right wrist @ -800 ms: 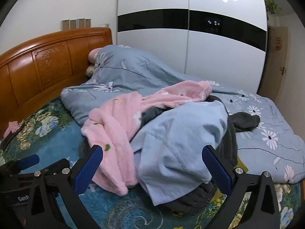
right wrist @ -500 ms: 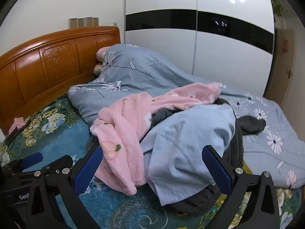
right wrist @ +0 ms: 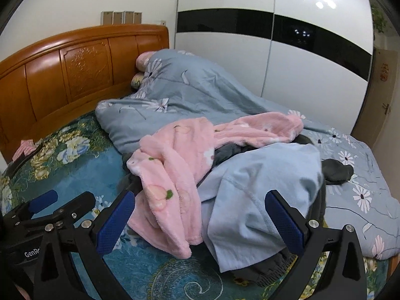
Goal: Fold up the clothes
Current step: 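Reach both grippers toward the pink fleece garment on the clothes pile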
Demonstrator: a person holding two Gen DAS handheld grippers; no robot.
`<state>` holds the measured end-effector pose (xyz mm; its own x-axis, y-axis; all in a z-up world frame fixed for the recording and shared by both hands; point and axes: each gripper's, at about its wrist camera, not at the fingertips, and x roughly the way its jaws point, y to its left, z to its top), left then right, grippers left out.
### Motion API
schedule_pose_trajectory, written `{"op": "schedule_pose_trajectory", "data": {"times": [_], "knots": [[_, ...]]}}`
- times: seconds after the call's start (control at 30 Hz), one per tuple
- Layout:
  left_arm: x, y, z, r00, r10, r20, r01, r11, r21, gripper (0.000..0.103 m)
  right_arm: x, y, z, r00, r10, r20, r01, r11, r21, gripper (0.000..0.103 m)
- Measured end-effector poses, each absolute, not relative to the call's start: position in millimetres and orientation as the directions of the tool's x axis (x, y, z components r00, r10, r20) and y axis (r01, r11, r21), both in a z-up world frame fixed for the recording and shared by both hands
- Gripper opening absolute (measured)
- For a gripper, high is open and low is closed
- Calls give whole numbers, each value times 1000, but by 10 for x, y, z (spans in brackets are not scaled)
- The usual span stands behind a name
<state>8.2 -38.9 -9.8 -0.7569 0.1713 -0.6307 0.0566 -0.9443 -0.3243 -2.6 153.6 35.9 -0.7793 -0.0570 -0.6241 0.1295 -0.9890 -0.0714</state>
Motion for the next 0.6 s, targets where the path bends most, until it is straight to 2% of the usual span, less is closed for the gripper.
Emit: {"op": "schedule_pose_trajectory", "data": {"times": [0.6], "knots": [[-267, -760, -618, -680, 239, -693, 65, -922, -381, 103, -451, 1095, 38, -731, -8, -682, 159, -974, -160, 103]]}}
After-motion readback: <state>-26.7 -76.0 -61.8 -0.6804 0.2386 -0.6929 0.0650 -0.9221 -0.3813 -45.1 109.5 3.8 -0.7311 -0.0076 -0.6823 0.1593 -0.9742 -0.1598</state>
